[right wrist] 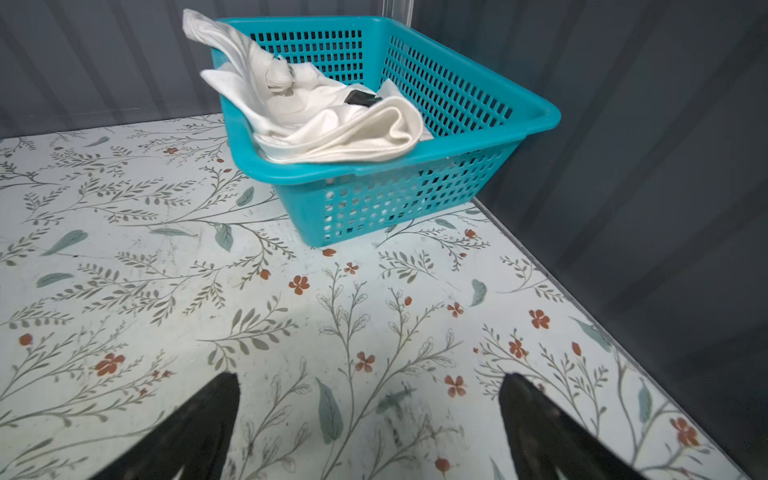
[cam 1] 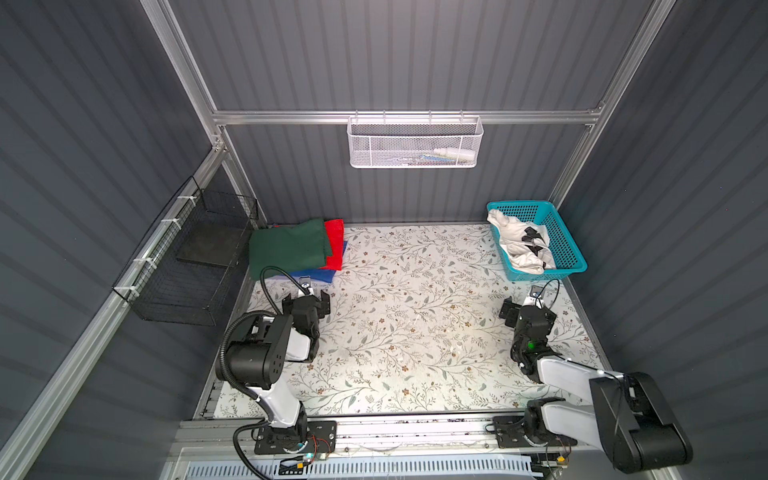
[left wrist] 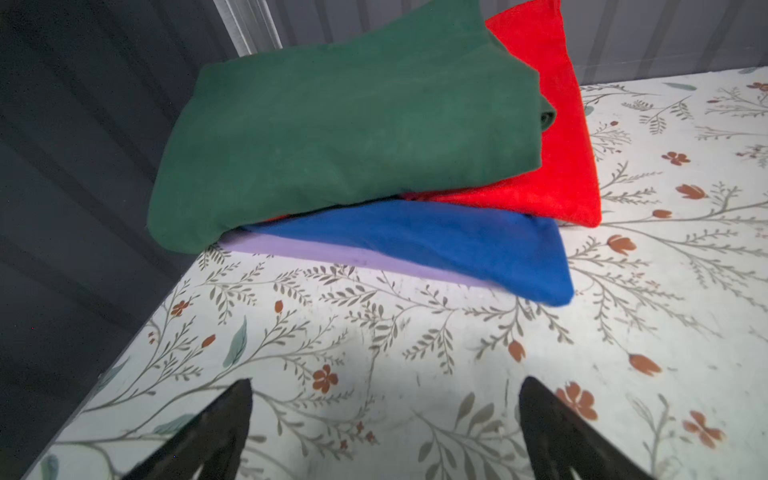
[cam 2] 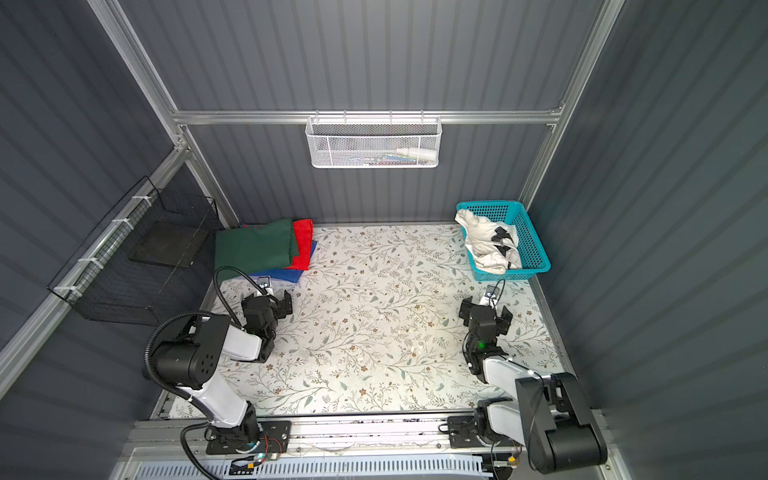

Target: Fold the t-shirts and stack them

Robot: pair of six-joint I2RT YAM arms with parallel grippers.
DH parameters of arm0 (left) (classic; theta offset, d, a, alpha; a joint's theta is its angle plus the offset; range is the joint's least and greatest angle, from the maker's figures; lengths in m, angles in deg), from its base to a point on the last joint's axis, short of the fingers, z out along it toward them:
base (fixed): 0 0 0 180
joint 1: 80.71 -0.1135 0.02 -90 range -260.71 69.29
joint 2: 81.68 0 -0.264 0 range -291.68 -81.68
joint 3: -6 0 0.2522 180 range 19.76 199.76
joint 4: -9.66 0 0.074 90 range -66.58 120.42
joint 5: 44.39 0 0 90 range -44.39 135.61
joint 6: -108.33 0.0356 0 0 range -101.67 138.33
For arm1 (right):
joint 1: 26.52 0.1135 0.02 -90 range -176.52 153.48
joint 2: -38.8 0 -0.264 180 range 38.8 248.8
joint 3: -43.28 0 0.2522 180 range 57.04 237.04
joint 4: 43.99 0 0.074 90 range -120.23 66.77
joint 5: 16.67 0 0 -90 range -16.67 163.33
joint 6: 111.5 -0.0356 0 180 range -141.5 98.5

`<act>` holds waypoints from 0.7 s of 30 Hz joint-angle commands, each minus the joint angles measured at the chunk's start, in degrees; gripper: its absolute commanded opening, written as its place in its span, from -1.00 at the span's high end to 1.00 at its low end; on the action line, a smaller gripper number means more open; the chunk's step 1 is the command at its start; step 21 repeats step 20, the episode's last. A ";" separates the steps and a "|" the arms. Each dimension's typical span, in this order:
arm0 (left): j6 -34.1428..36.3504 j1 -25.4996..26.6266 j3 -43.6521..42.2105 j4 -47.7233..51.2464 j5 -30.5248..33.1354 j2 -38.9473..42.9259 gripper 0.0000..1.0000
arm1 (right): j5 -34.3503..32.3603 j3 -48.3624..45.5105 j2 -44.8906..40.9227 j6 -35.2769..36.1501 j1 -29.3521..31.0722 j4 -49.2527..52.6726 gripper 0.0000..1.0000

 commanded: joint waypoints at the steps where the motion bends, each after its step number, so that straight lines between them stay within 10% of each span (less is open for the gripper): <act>1: -1.78 -0.84 2.98 3.26 -5.08 -0.86 -0.99 | 4.24 1.30 4.17 2.10 -2.48 -14.52 -0.98; 9: -2.28 -0.85 3.13 4.43 -3.97 -0.64 -0.99 | 22.38 5.52 12.16 0.33 -8.96 -14.76 -0.98; 21: -2.56 -0.94 3.50 5.53 -3.91 -0.60 -0.99 | 22.19 6.49 12.14 -0.57 -9.52 -11.86 -0.98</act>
